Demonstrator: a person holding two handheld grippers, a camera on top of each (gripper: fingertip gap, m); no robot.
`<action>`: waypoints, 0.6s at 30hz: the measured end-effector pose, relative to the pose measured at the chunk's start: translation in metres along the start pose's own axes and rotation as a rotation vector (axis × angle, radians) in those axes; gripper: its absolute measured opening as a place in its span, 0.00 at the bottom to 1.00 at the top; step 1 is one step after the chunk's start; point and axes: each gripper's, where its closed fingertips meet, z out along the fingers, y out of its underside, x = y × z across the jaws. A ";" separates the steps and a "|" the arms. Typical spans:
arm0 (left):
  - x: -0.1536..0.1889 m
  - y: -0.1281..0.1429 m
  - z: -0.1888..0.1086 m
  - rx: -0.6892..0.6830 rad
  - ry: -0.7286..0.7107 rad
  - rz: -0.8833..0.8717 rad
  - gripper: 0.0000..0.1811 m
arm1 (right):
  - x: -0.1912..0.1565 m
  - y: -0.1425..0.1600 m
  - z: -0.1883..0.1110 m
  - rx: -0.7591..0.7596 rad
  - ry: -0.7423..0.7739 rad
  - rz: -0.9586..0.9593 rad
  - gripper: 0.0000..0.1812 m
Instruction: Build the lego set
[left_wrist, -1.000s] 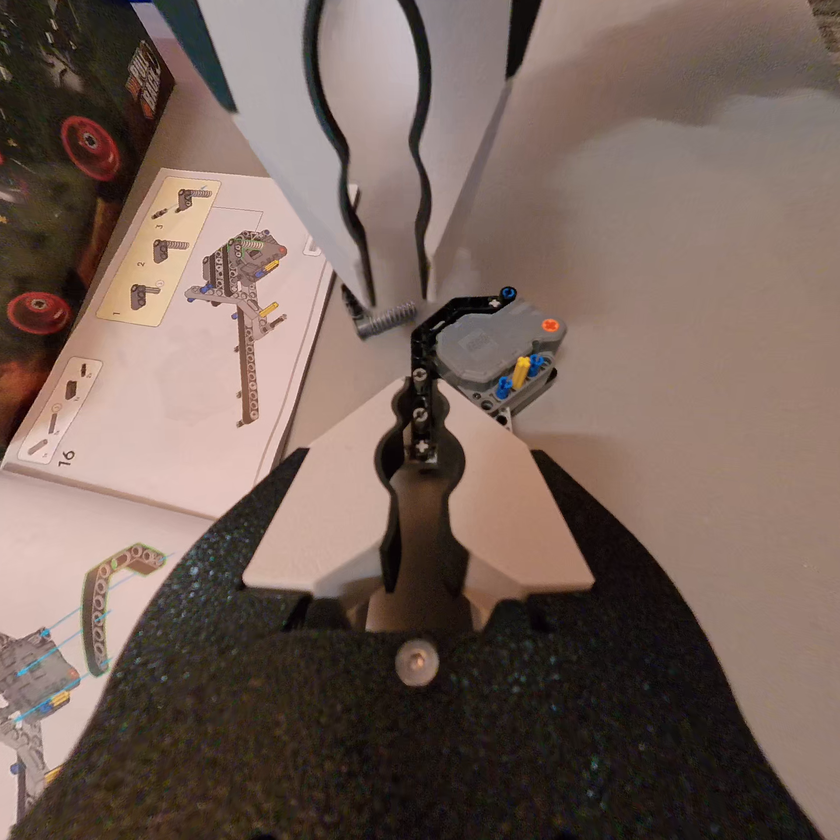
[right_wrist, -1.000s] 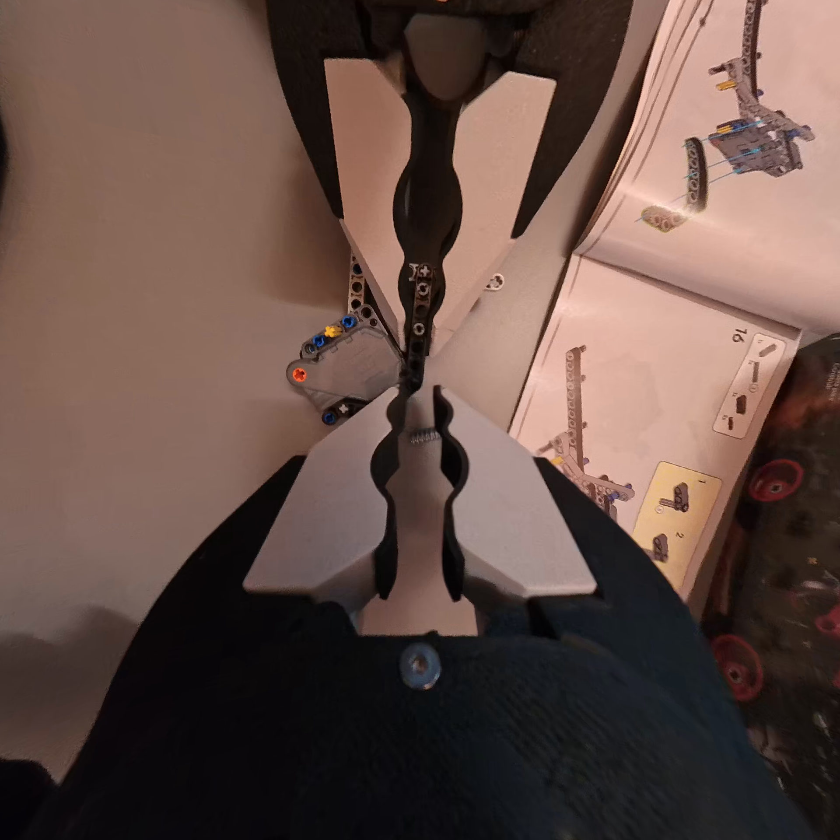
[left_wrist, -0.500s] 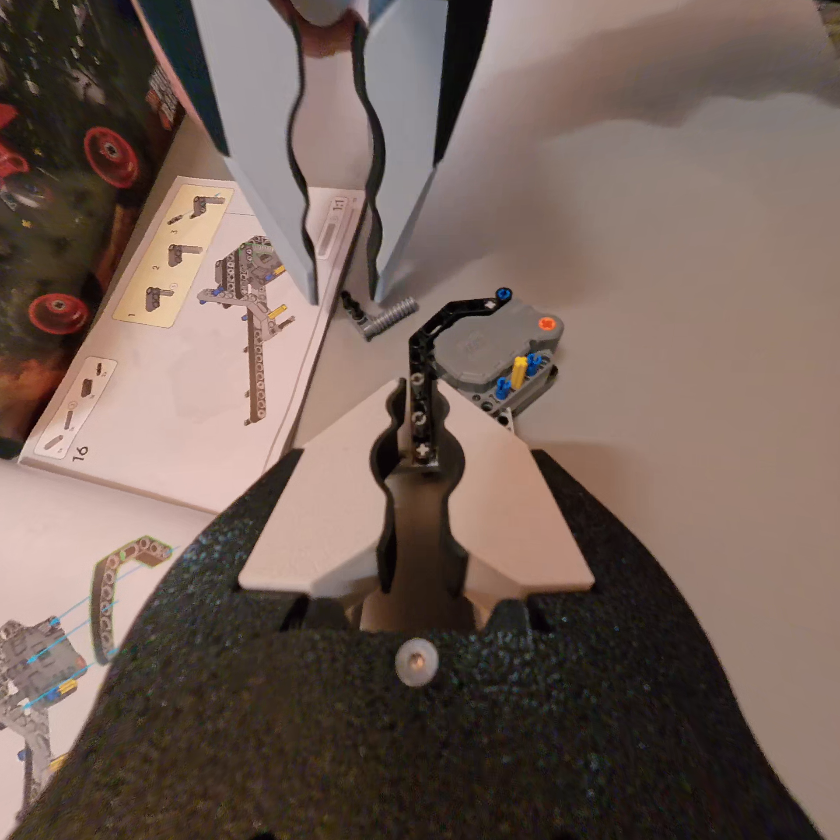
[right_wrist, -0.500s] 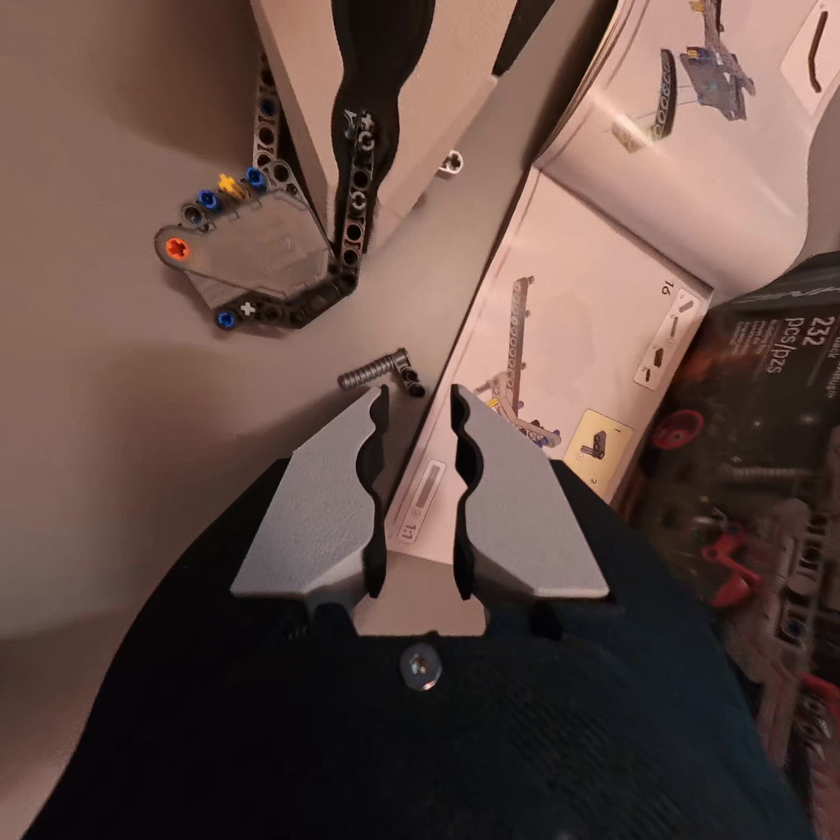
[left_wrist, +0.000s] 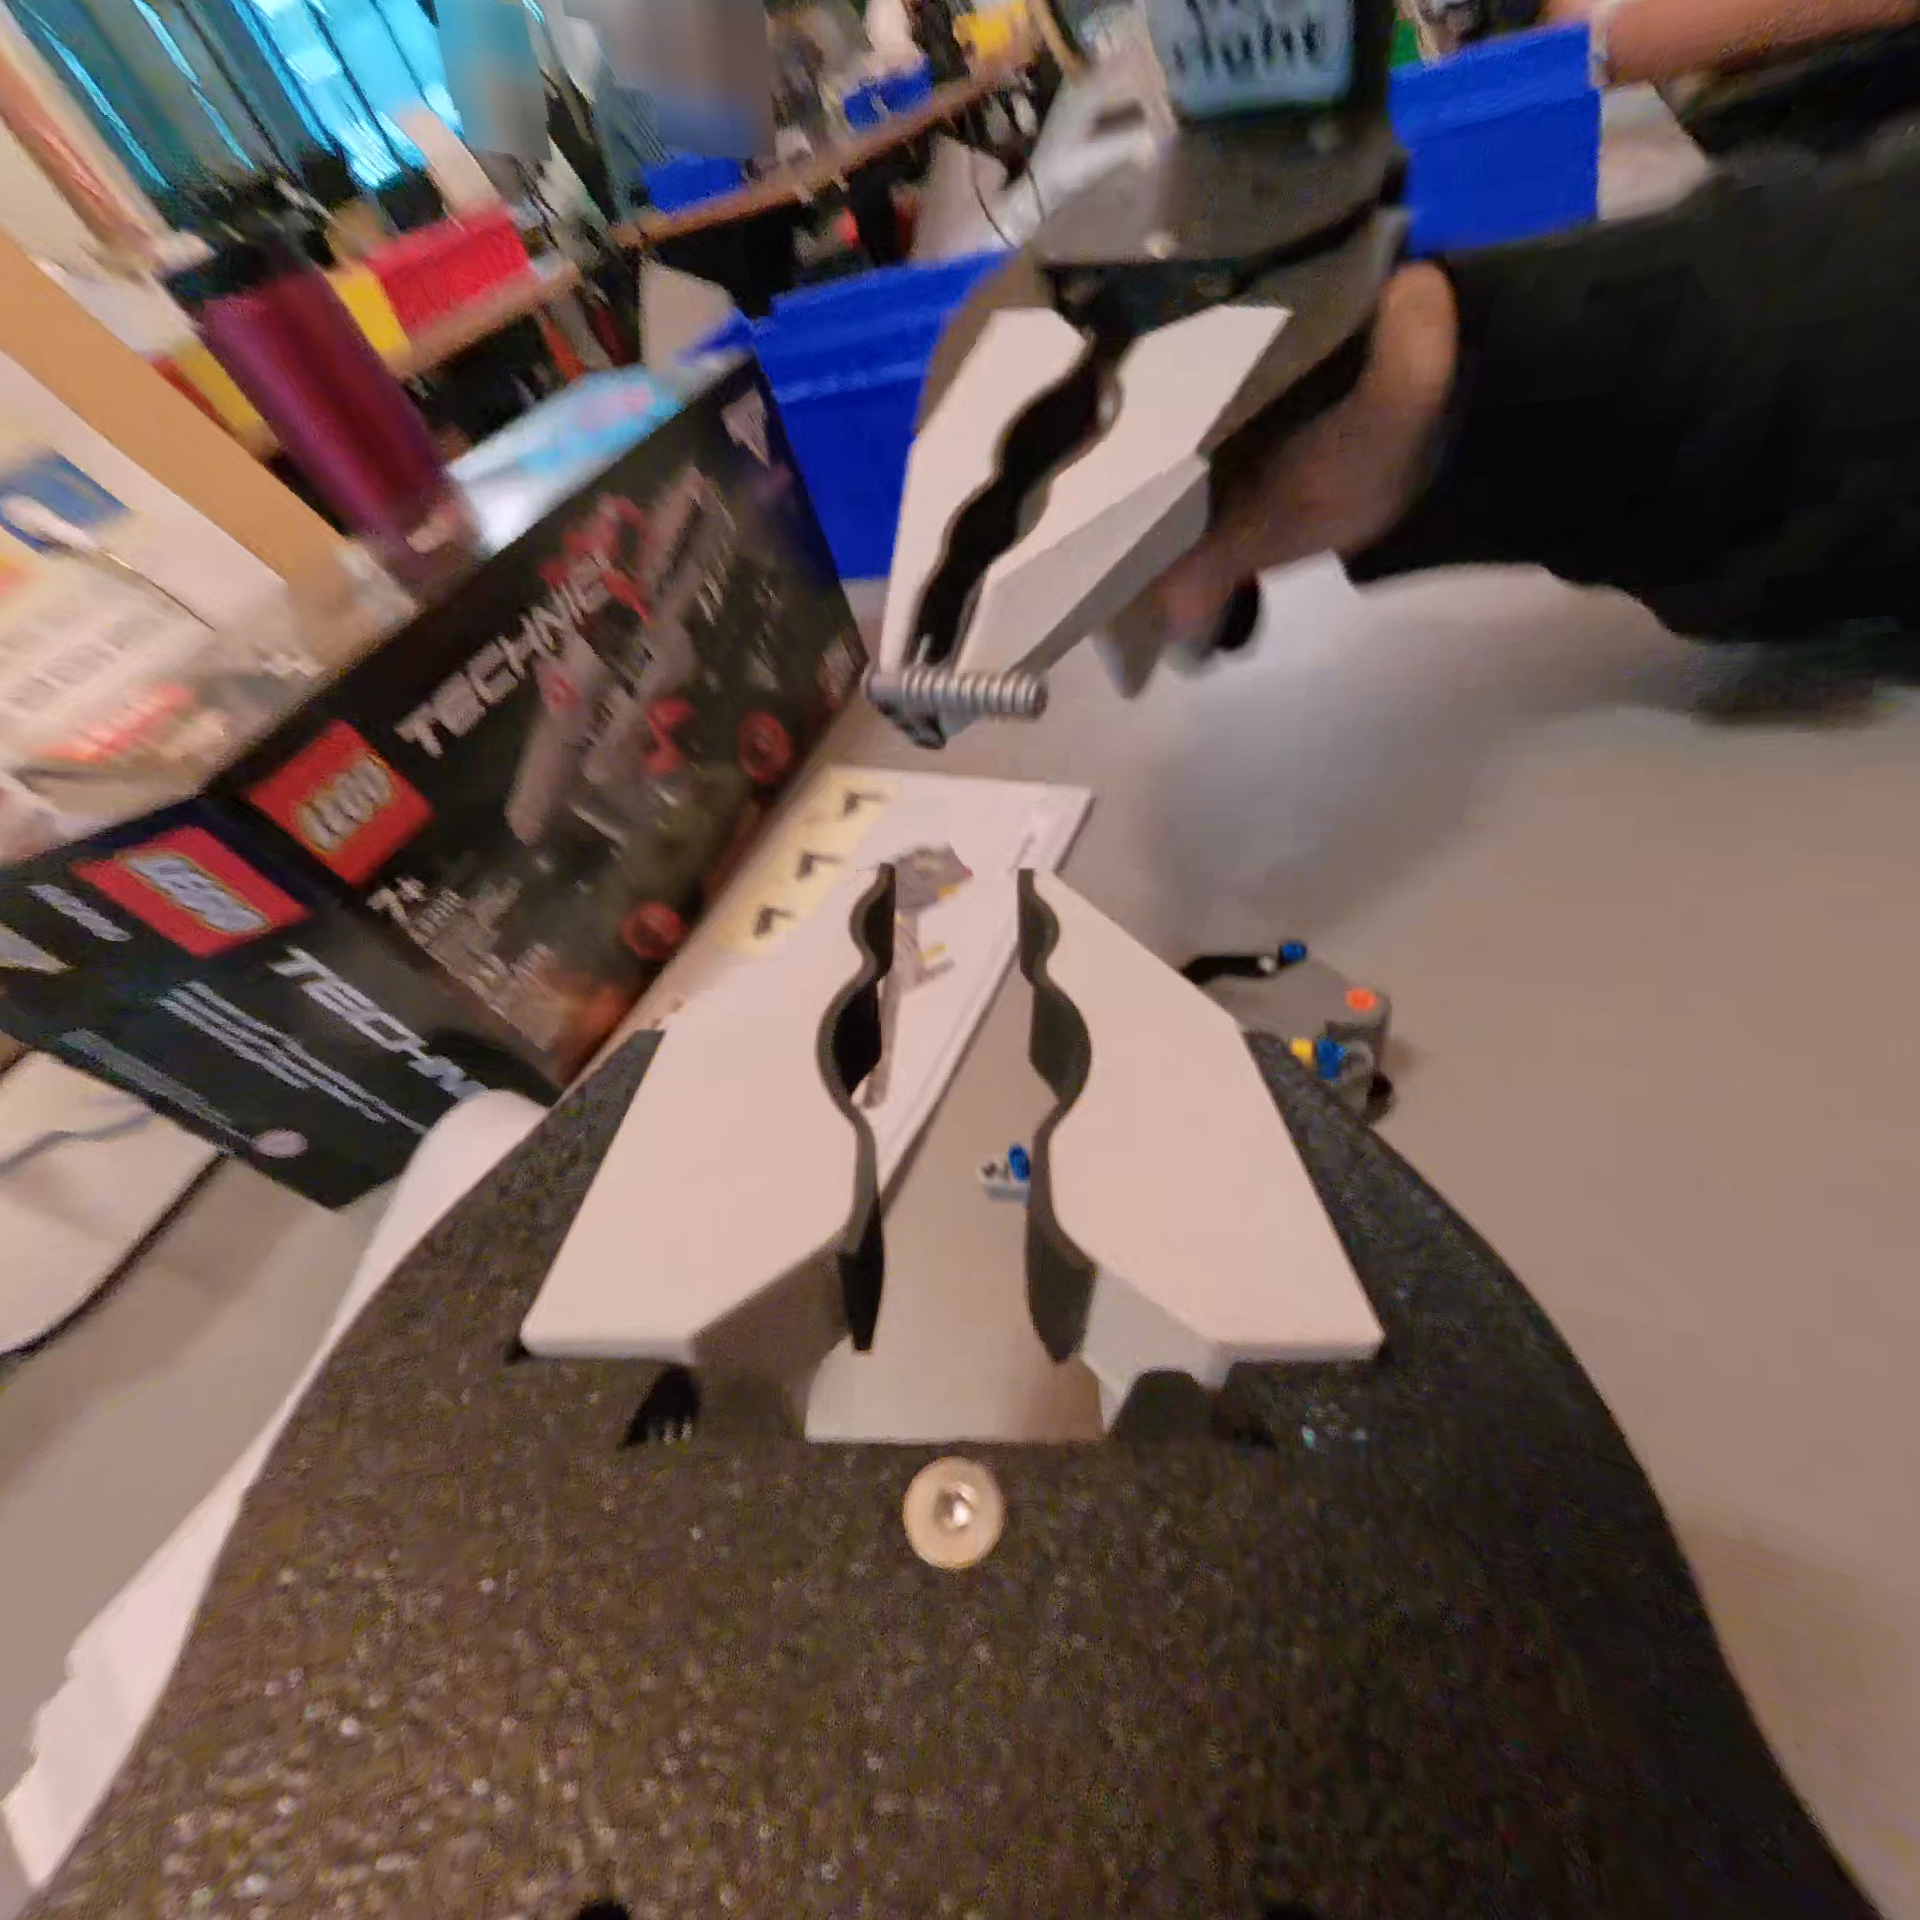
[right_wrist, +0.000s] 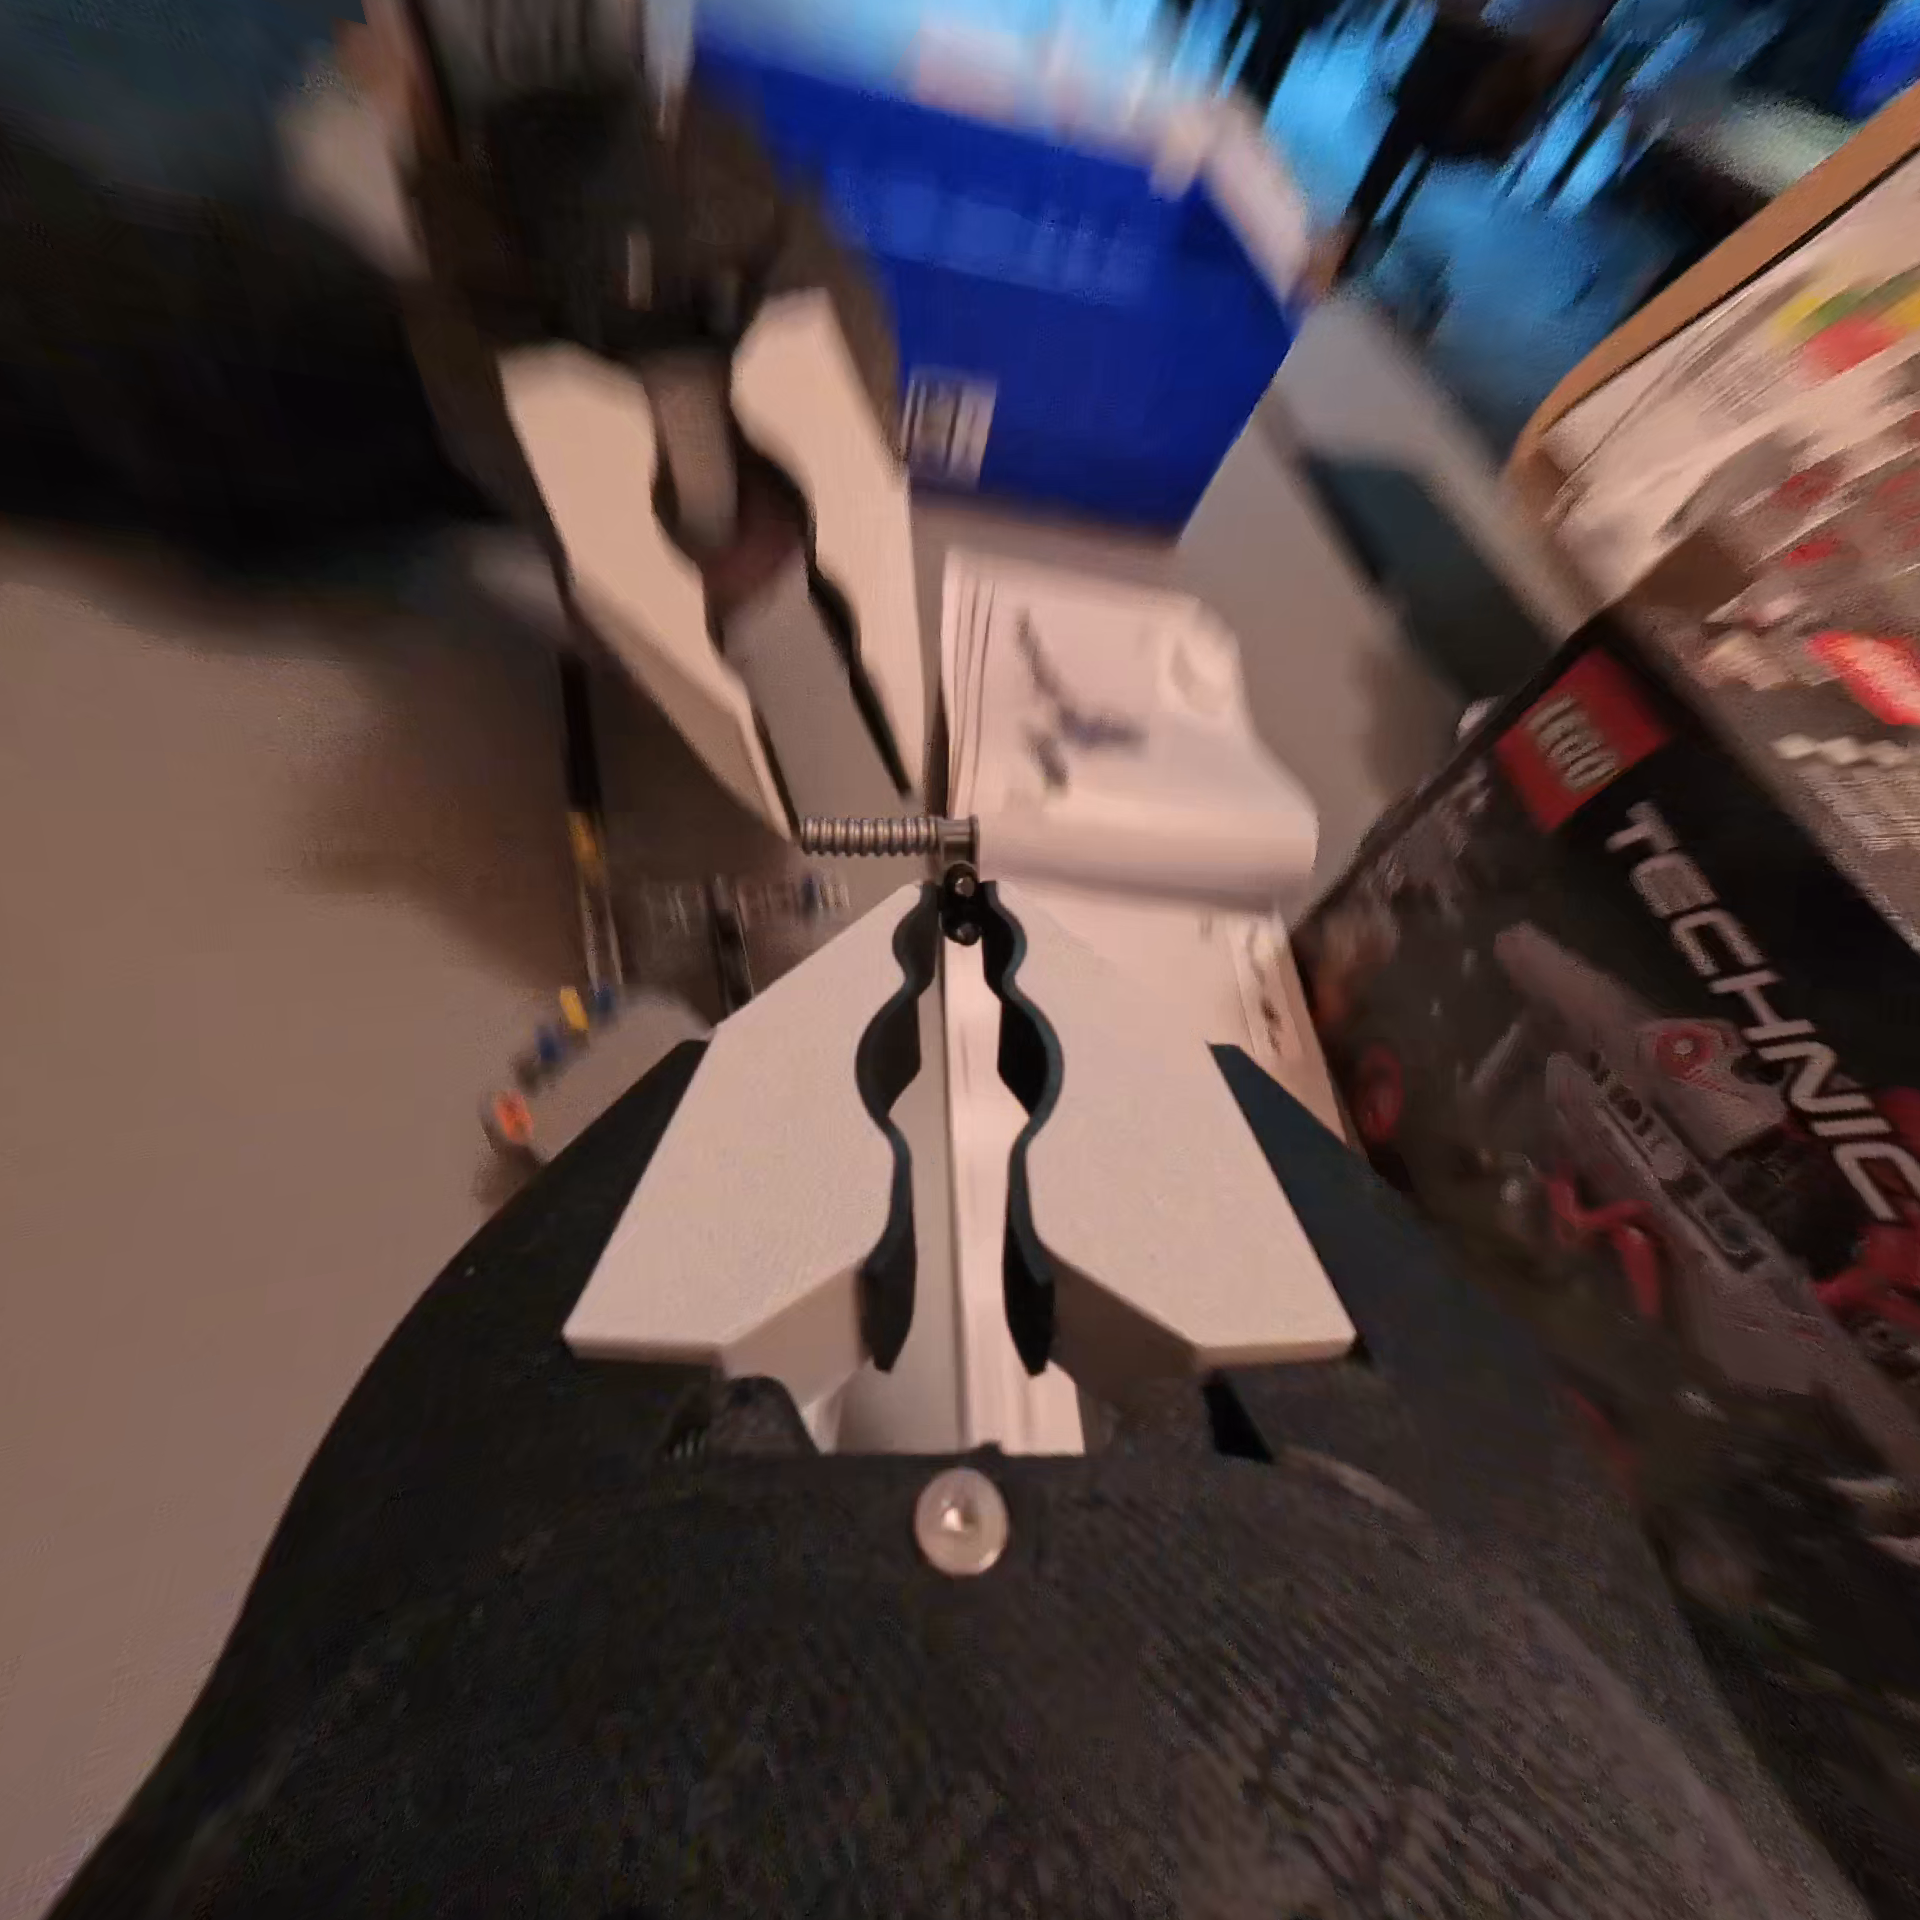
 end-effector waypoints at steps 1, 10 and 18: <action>-0.001 -0.008 -0.001 0.034 -0.026 0.005 0.12 | -0.001 -0.020 -0.005 0.146 0.028 0.084 0.03; 0.024 -0.065 -0.018 0.365 0.105 -0.233 0.11 | -0.032 -0.074 -0.027 0.742 -0.022 0.454 0.03; 0.023 -0.062 -0.026 0.387 0.160 -0.276 0.03 | -0.041 -0.074 -0.026 0.773 -0.096 0.443 0.03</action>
